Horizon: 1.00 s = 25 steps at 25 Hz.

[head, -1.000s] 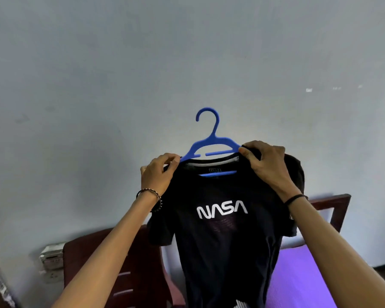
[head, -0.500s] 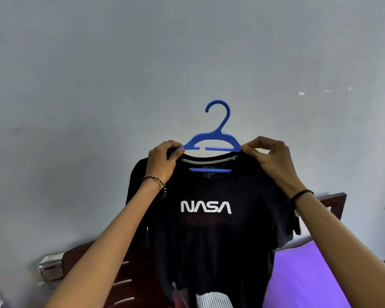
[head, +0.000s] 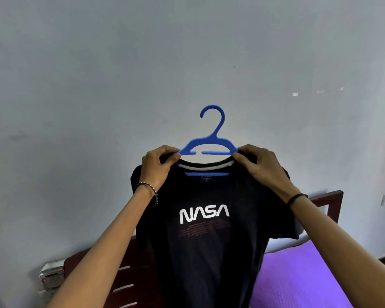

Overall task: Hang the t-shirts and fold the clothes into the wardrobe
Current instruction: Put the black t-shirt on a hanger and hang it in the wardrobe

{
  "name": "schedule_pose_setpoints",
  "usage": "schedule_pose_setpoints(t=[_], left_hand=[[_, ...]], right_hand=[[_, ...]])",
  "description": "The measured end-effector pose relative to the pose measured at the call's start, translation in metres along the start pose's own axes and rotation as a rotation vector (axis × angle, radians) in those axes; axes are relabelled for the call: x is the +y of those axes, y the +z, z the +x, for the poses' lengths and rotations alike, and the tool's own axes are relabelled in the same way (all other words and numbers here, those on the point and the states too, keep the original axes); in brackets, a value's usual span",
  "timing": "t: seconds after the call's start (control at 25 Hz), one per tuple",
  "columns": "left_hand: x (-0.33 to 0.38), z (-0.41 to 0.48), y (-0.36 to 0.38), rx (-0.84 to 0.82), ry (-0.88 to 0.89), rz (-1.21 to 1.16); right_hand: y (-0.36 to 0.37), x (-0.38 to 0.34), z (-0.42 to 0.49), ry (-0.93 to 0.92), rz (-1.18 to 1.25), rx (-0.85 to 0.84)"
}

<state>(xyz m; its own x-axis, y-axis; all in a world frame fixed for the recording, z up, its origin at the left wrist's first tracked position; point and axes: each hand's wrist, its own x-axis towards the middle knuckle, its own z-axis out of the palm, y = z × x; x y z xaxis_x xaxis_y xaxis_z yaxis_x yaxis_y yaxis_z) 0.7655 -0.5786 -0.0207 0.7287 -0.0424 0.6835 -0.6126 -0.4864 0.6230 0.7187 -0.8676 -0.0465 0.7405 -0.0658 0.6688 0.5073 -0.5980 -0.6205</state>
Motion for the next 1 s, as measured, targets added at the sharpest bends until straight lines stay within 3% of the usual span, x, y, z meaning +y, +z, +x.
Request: schedule_pose_setpoints(t=[0.2, 0.44, 0.52, 0.72, 0.8, 1.0], left_hand=[[-0.007, -0.003, -0.007, 0.064, -0.054, 0.004], [0.011, 0.003, 0.0, 0.175, -0.061, -0.06], [0.021, 0.008, 0.004, 0.056, -0.081, -0.168], [0.0, 0.0, 0.0, -0.135, 0.02, 0.308], [-0.01, -0.003, 0.002, -0.228, 0.039, 0.288], [-0.012, -0.002, 0.009, -0.09, 0.023, 0.228]], right_hand=[[0.008, 0.005, -0.004, -0.007, 0.039, 0.112], [0.012, 0.005, -0.012, -0.005, 0.041, 0.018], [0.014, 0.007, -0.012, 0.024, 0.07, 0.03], [0.011, 0.017, -0.013, 0.092, 0.097, 0.089], [0.011, 0.018, -0.012, 0.104, 0.091, 0.096], [0.005, 0.013, -0.006, 0.117, 0.039, -0.021]])
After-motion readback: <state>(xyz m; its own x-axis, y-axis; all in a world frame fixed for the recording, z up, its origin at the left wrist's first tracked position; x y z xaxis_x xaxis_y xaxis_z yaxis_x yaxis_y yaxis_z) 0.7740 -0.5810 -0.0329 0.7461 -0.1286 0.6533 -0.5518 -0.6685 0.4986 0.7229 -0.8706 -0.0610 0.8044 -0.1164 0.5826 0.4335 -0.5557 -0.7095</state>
